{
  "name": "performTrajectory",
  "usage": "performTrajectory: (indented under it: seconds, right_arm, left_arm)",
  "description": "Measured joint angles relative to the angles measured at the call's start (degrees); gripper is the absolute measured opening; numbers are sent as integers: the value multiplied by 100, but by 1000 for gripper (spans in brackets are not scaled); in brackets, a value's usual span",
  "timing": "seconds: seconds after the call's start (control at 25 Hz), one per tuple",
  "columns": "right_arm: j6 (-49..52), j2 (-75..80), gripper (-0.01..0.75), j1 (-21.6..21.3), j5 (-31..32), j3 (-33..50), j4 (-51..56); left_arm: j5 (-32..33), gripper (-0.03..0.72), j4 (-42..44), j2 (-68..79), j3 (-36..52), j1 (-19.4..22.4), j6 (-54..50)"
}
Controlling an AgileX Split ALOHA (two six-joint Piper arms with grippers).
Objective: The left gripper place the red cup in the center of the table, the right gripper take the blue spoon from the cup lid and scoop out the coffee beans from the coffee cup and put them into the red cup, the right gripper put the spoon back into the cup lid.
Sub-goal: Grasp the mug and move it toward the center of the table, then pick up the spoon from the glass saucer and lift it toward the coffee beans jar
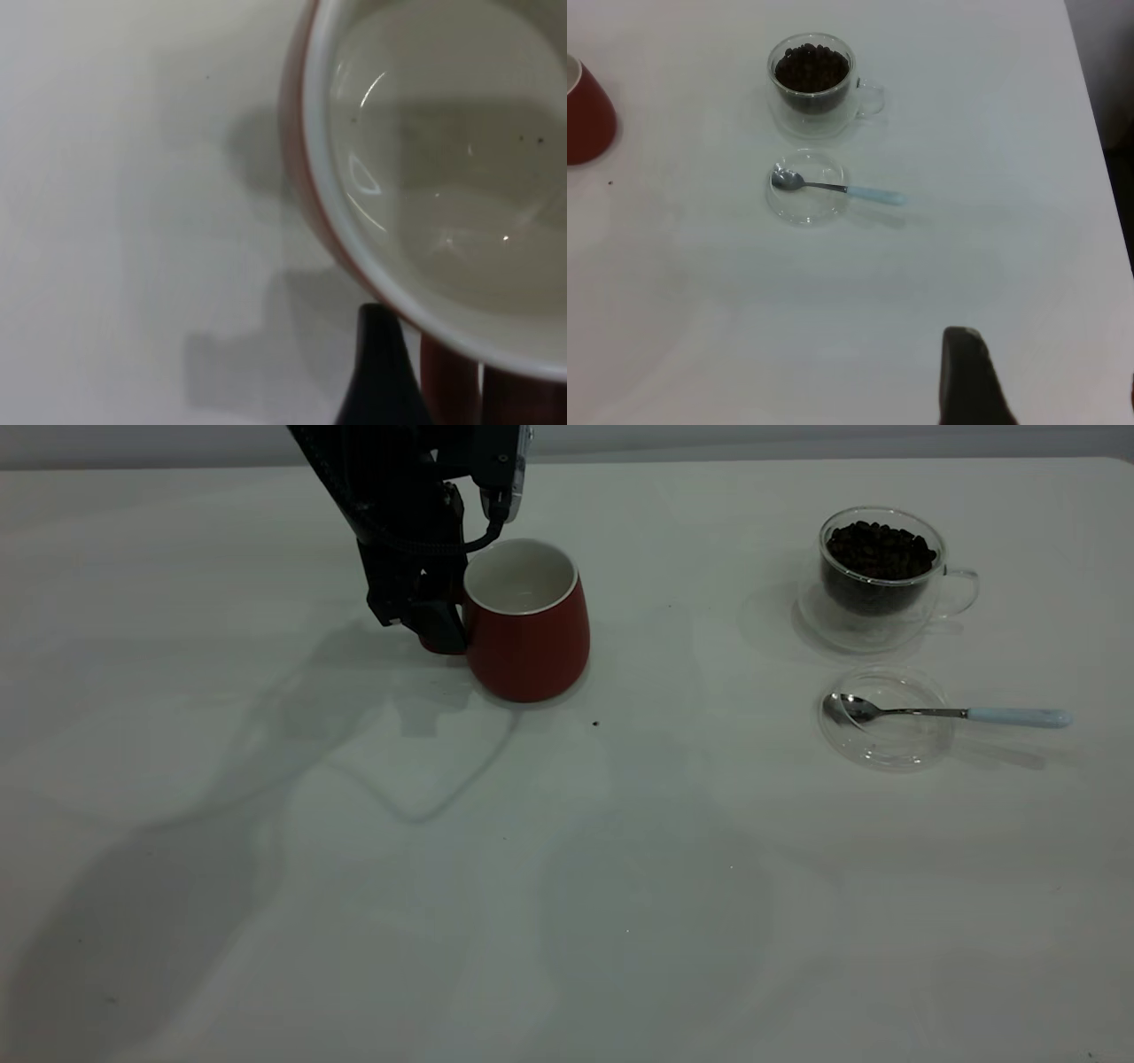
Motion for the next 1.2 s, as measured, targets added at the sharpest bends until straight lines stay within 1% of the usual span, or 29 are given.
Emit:
performTrajectory:
  seconds: [0.12,0.24,0.36,0.48,0.76,1.0,1.08,1.2]
  right_arm:
    - [0,0,466,0,0,0,0]
    - [0,0,466,0,0,0,0]
    - [0,0,466,0,0,0,0]
    - [0,0,466,0,0,0,0]
    - [0,0,466,0,0,0,0]
    - [0,0,466,0,0,0,0]
    - [0,0,466,0,0,0,0]
    - [0,0,466,0,0,0,0]
  left_arm:
    - [125,587,95,0,0,0,0]
    - [574,587,509,-94,0,0,-119]
    - [922,587,980,-362,0,6,-563]
    - [1043,587,1198,-751,0,18,-938]
    - [1222,587,1204,-2230,-11,18,-1277]
    - [1451,587,1149,-3890,-49,60,-2310]
    - [1718,587,1149,-4261,-49,61,-2706]
    - [2450,587,1143,-4784,-49,61,-3351]
